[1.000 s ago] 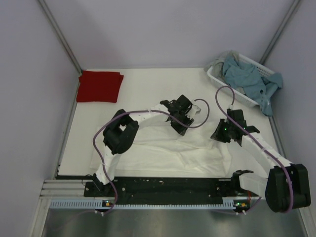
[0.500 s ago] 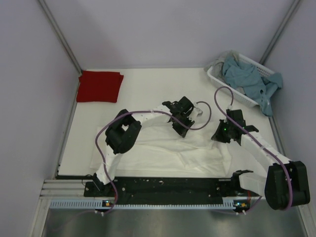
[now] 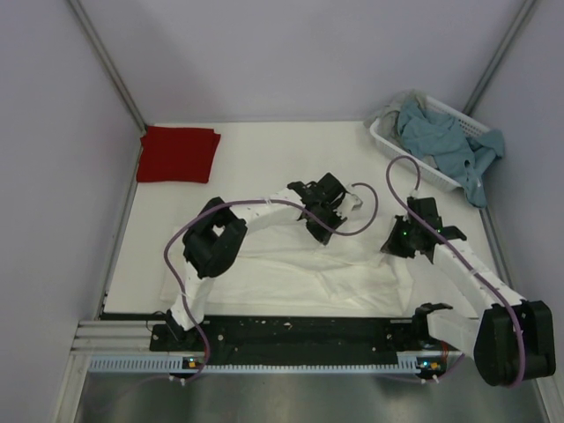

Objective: Fold and stack the t-shirts
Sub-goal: Fold the other side of the tshirt into a rectangle, then rotate the tshirt 75 degree

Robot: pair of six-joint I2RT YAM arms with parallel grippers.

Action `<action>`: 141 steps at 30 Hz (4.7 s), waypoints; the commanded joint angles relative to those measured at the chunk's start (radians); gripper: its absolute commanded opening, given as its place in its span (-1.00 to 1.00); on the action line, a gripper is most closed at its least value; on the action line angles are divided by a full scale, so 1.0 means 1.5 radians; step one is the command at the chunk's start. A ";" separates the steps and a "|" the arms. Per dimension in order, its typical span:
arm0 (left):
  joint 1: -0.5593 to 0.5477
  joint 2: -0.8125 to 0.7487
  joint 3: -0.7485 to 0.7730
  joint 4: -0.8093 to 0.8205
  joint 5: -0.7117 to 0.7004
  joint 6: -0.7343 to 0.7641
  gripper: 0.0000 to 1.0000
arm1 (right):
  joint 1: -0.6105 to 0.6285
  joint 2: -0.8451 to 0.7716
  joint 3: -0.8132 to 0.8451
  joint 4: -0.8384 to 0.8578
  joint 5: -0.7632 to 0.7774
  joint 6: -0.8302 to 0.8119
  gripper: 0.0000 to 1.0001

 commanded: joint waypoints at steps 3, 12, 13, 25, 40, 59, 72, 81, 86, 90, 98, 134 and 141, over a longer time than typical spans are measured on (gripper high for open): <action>-0.002 -0.114 -0.062 0.022 -0.002 0.015 -1.00 | -0.011 -0.035 0.009 -0.031 -0.002 -0.001 -1.00; 0.000 -0.173 -0.164 0.095 -0.066 0.002 -1.00 | -0.010 -0.046 -0.018 0.099 -0.051 -0.053 -1.00; 0.000 -0.169 -0.168 0.100 -0.077 -0.001 -1.00 | -0.011 -0.028 -0.016 0.121 -0.060 -0.057 -1.00; -0.001 -0.128 -0.166 0.092 -0.027 0.005 -1.00 | -0.011 0.082 -0.004 0.115 0.027 -0.075 -0.92; -0.003 -0.231 -0.131 0.089 0.025 0.106 -0.30 | 0.068 -0.035 0.089 -0.018 0.059 -0.025 -0.86; -0.012 -0.097 -0.149 0.035 0.094 0.125 -0.52 | -0.041 0.033 -0.093 0.029 -0.037 0.064 -1.00; 0.040 -0.264 -0.111 -0.038 0.032 0.222 0.23 | -0.078 0.030 0.095 -0.042 0.114 -0.031 -0.30; 0.367 -0.281 -0.167 -0.049 -0.027 0.226 -0.17 | -0.077 0.242 0.175 0.025 0.098 -0.066 -0.55; 0.520 -0.320 -0.239 -0.014 -0.044 0.256 -0.18 | -0.039 0.354 0.239 0.046 0.053 -0.115 -0.92; 0.626 -0.346 -0.277 0.008 -0.042 0.281 -0.18 | 0.007 0.473 0.348 0.034 0.073 -0.127 -1.00; 0.715 -0.355 -0.375 0.047 -0.092 0.324 -0.16 | 0.079 0.756 0.804 -0.072 0.117 -0.170 -0.95; 0.714 -0.481 -0.510 0.007 0.007 0.408 -0.17 | 0.030 0.483 0.390 0.010 0.217 -0.169 -1.00; 0.653 -0.455 -0.538 0.006 0.020 0.428 -0.12 | 0.031 0.736 0.845 -0.077 0.226 -0.251 -1.00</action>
